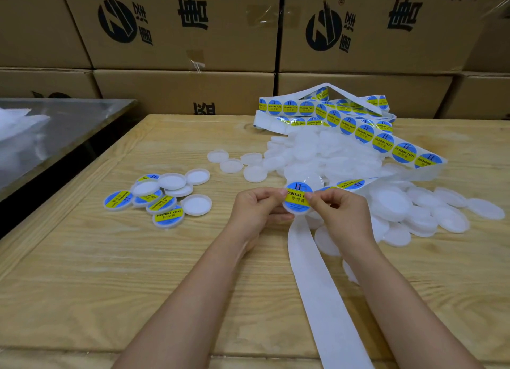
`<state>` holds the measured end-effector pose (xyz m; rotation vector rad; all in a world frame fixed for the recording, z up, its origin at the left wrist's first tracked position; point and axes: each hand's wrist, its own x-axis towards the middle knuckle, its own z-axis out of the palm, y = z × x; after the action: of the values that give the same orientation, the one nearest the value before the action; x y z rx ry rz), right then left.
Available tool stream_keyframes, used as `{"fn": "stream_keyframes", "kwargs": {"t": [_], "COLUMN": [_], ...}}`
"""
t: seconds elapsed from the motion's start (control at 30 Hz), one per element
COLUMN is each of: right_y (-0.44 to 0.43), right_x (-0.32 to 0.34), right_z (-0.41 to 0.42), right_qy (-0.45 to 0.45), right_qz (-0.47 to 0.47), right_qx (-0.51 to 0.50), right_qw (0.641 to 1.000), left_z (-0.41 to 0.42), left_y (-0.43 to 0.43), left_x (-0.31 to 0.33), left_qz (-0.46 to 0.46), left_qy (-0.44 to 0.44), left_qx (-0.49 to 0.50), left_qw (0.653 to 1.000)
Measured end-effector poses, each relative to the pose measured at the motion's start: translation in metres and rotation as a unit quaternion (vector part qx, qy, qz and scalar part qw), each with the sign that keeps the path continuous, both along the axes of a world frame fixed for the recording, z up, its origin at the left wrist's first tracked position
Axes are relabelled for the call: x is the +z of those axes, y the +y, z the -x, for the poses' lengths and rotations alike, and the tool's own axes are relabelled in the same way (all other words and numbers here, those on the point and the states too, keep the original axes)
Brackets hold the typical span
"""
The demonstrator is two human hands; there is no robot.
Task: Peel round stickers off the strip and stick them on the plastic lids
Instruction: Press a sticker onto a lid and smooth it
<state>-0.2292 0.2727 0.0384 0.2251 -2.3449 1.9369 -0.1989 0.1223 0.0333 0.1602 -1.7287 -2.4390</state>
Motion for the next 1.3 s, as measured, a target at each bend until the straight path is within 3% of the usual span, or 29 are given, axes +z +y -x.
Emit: {"fn": "stream_keyframes", "kwargs": {"t": [0.23, 0.53, 0.67, 0.77, 1.07, 1.3], "right_y": [-0.004, -0.014, -0.012, -0.012, -0.016, -0.025], "right_x": [-0.001, -0.004, -0.005, -0.007, -0.007, -0.009], "right_z": [-0.005, -0.013, -0.012, -0.011, -0.008, -0.011], "right_qy": [0.086, 0.177, 0.131, 0.142, 0.095, 0.073], "right_qz": [-0.116, -0.126, -0.054, -0.056, 0.007, 0.016], "right_qx": [-0.064, -0.096, -0.085, -0.079, -0.147, -0.076], "right_qw": [0.987, 0.971, 0.986, 0.985, 0.985, 0.994], "left_z": [0.001, 0.001, 0.001, 0.001, -0.002, -0.002], "left_y": [0.004, 0.008, 0.008, 0.009, 0.013, 0.014], "left_x": [0.0, 0.0, 0.0, -0.001, -0.004, -0.006], "left_qz": [0.002, -0.048, -0.067, -0.066, 0.001, -0.035], "left_qy": [-0.005, -0.004, -0.012, -0.005, 0.027, 0.043], "left_qx": [0.015, 0.008, 0.006, -0.005, -0.038, -0.024], "left_qw": [1.0, 0.999, 0.998, 0.998, 0.999, 0.998]}}
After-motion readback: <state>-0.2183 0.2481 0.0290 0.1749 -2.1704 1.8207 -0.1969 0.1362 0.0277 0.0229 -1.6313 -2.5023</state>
